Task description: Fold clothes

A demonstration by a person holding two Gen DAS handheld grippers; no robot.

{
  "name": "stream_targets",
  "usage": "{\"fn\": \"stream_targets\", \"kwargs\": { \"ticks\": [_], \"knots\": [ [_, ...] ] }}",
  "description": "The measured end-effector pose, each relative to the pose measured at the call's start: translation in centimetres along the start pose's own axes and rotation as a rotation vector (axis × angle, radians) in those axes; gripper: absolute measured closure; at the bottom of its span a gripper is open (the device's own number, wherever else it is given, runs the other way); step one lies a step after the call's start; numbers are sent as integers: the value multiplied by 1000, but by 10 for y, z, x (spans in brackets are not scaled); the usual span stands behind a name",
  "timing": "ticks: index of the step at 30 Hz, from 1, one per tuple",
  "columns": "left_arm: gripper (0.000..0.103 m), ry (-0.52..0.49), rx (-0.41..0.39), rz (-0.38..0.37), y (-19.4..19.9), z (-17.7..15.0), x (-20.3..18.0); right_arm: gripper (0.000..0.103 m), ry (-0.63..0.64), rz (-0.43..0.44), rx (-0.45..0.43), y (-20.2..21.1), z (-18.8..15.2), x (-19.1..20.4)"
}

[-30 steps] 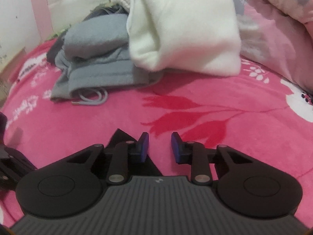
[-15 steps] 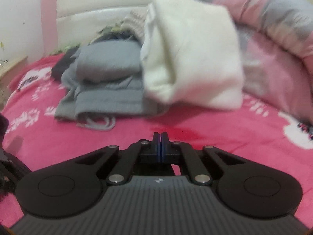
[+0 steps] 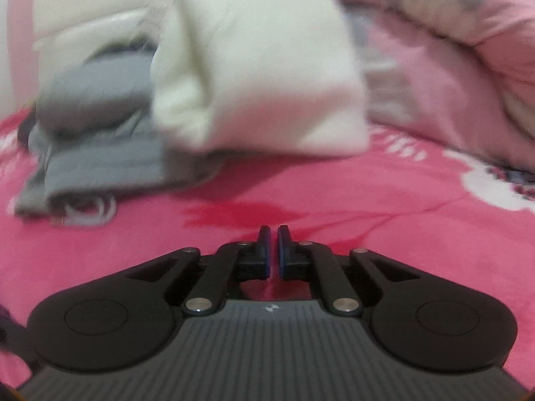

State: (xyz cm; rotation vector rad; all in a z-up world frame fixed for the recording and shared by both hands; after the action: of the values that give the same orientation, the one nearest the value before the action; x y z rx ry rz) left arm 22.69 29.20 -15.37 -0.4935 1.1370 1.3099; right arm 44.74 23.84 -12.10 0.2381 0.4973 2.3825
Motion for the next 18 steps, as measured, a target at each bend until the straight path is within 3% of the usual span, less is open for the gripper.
{"fn": "stream_targets", "kwargs": {
  "ticks": [2, 4, 7, 12, 15, 18],
  "knots": [
    [97, 6, -1, -3, -1, 1, 0, 87, -45, -2, -57, 26, 15, -8],
    [97, 11, -3, -4, -1, 1, 0, 85, -70, 22, -98, 65, 28, -11],
    [97, 25, -10, -8, -3, 2, 0, 85, 37, 73, -86, 123, 23, 12],
    [97, 37, -25, -14, -2, 3, -1, 87, 297, 135, 58, 169, -42, 74],
    [97, 36, -28, -18, -2, 3, 0, 87, 450, 110, 121, 166, -77, 98],
    [97, 36, -31, -23, -1, 4, 0, 87, 561, 55, 131, 157, -92, 107]
  ]
}}
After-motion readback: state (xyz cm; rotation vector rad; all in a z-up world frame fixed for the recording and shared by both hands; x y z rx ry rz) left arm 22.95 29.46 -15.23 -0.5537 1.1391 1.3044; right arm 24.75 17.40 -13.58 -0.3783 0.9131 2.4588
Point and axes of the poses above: each gripper's, at about its wrist camera, not at the fingertips, and y roughly against the way its jaws point, x to its left, z to its top, the point moved 9 cm from there along -y, roughly the way its jaws point, and after that the axes turned 8 degrees about -x, right-handed, at the moved point
